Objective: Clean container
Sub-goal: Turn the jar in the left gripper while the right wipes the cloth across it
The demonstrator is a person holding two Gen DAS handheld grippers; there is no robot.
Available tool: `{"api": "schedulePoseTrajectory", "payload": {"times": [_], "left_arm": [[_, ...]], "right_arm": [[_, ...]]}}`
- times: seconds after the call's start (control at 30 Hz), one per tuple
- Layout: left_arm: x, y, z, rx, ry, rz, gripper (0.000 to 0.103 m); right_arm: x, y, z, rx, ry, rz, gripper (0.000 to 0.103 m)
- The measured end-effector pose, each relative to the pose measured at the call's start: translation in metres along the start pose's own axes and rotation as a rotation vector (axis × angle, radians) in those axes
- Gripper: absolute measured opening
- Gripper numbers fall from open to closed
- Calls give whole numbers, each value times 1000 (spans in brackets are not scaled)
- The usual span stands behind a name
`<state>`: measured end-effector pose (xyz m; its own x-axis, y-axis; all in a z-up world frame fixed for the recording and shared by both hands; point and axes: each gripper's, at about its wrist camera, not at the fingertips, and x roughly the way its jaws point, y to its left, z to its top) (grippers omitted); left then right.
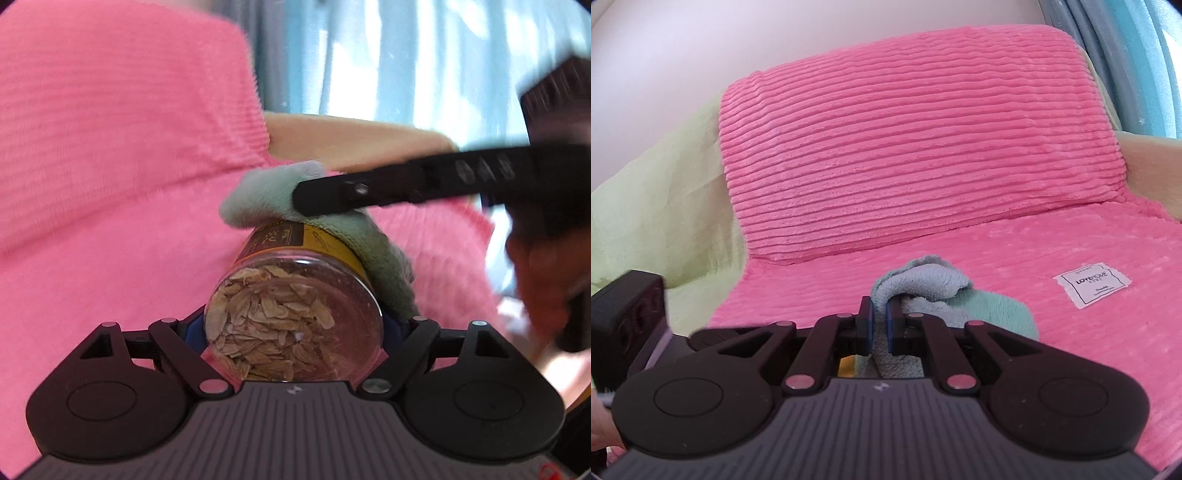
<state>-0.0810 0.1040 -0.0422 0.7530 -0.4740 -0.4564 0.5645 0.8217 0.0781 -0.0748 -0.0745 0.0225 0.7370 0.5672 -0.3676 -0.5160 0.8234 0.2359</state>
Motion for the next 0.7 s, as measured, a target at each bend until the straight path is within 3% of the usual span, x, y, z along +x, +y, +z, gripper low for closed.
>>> {"api": "schedulePoseTrajectory", "payload": {"times": [0.07, 0.27, 0.7], "left_arm": [[-2, -9, -2, 65, 3, 30, 86], [-11, -14, -6, 79, 13, 28, 85], [-13, -19, -13, 88, 19, 30, 85]], "right_arm": [[0, 1, 0, -3, 5, 7, 5], [1, 14, -4, -28, 39, 180, 6], [2, 11, -4, -16, 17, 90, 4]]}}
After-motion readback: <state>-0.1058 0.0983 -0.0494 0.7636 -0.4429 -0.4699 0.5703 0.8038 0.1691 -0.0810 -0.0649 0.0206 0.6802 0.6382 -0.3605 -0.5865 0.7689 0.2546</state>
